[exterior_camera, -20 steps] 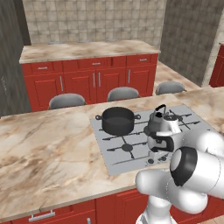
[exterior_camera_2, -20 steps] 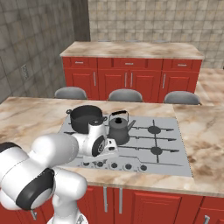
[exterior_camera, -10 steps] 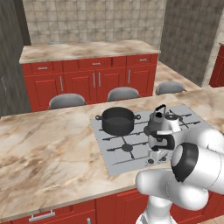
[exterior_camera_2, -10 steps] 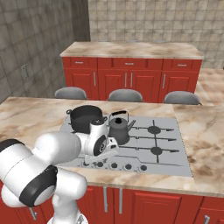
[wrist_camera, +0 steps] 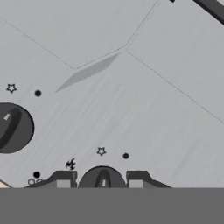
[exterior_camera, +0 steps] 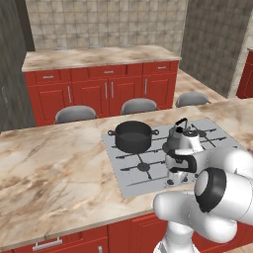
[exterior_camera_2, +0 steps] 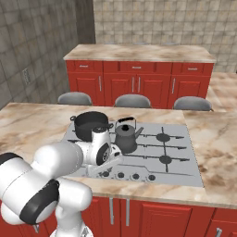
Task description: Pick the kettle from the cabinet and place it on a stove burner. Then pick the pot from the counter and place it on another stove burner. Finally, turn both burners on.
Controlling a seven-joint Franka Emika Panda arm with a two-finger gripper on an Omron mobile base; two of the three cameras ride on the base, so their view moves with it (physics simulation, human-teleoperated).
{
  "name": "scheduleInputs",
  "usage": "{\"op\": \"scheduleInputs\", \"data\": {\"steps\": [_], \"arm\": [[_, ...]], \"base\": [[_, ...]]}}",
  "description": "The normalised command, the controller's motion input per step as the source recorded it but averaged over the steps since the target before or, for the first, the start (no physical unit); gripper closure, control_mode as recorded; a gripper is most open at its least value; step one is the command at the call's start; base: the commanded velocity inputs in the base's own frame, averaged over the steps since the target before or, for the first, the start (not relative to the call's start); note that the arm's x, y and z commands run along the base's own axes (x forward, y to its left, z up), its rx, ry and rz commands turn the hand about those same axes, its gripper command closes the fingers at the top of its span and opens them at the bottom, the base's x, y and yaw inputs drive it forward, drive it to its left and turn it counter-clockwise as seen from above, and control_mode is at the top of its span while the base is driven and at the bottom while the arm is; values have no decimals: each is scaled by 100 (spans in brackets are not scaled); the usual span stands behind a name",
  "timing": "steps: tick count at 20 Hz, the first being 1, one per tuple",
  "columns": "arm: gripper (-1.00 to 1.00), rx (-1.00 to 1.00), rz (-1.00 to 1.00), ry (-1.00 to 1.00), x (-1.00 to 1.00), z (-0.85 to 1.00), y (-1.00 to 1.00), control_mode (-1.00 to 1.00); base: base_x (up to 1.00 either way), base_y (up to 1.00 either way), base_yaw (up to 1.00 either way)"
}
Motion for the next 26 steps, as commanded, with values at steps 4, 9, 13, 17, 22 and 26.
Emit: {"op": "scheduleInputs", "data": {"steps": [4,9,13,17,22,26], "arm": [[100,-6,27,-4,-56,-56,5,-100],[100,-5,30,-3,-44,-62,3,-100],[100,-5,32,-3,-42,-61,4,-100],[100,-5,30,-3,-42,-59,6,-100],[100,-5,24,-5,-53,-50,4,-100],[100,-4,22,-7,-60,-47,0,-100]], "base": [[0,0,0],[0,0,0],[0,0,0],[0,0,0],[0,0,0],[0,0,0]]}}
